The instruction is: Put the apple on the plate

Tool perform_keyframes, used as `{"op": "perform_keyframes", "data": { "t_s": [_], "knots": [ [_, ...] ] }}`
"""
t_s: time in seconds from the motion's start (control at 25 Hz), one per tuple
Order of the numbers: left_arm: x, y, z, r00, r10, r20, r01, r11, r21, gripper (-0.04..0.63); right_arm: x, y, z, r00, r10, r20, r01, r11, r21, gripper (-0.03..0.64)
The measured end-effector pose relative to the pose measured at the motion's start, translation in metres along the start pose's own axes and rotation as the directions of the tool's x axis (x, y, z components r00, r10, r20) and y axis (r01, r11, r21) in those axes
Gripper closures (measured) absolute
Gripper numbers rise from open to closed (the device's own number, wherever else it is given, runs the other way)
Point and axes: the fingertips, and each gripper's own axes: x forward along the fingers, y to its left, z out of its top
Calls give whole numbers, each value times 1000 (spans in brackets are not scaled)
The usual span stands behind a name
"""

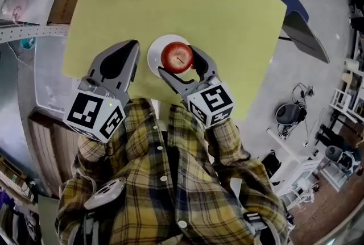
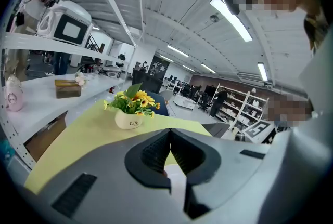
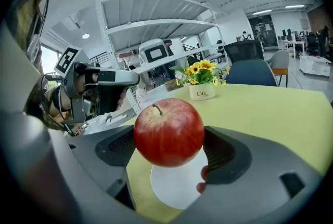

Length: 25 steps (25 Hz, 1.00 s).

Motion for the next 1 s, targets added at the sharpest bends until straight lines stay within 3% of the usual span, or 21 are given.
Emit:
{"op": "perform_keyframes", "data": {
  "t_s": [0.36, 1.0],
  "knots": [
    [6, -4, -33, 997, 17, -76, -18, 1000, -2, 588, 23, -19, -55, 995, 8, -97, -9, 1000, -9, 221],
    [-3, -4, -44, 995, 63, -82, -64, 998, -16, 588, 40, -24, -77, 985, 28, -173, -28, 1000, 2, 221]
  ]
}}
